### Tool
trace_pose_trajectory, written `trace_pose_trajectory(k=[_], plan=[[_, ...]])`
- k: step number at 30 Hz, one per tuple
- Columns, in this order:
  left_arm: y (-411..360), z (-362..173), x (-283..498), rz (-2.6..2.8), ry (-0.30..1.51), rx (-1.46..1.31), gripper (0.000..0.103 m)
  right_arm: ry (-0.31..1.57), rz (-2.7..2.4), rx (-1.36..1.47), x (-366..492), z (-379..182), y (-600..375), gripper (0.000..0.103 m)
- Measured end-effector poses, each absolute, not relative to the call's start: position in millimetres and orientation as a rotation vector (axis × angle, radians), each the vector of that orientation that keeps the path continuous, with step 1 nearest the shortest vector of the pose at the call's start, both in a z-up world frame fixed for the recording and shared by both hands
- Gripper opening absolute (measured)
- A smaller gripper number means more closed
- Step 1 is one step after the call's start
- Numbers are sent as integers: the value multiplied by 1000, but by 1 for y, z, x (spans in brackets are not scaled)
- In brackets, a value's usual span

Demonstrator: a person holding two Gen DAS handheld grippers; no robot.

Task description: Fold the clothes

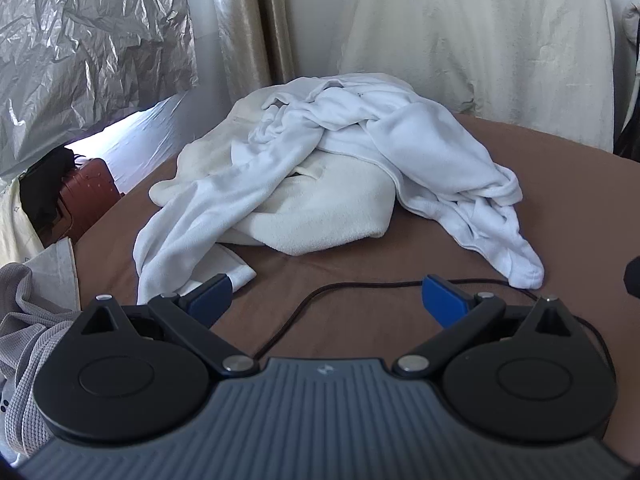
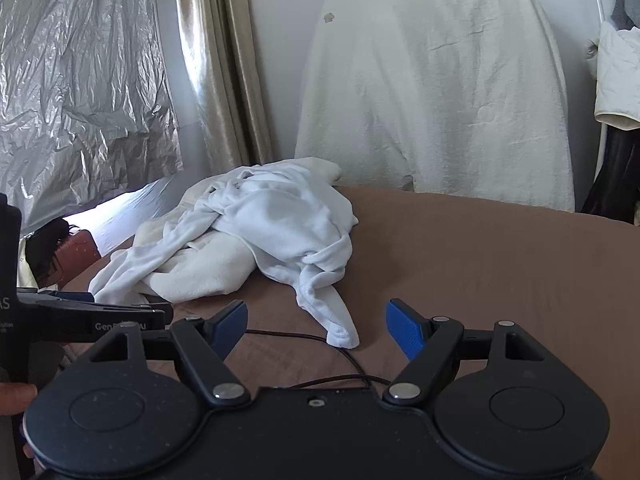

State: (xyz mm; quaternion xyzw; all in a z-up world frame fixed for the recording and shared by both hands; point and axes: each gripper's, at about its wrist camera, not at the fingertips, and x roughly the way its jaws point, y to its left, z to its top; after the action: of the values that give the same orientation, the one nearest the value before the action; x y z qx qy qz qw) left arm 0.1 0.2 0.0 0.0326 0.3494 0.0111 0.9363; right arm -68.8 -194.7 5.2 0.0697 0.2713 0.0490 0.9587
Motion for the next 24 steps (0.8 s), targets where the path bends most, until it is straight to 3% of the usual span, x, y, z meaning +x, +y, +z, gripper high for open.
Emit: trace_pose_trajectory(k=[24], plan=[[-1, -7, -1, 41, 732, 122, 103, 556, 110, 110, -68, -6, -187, 84]])
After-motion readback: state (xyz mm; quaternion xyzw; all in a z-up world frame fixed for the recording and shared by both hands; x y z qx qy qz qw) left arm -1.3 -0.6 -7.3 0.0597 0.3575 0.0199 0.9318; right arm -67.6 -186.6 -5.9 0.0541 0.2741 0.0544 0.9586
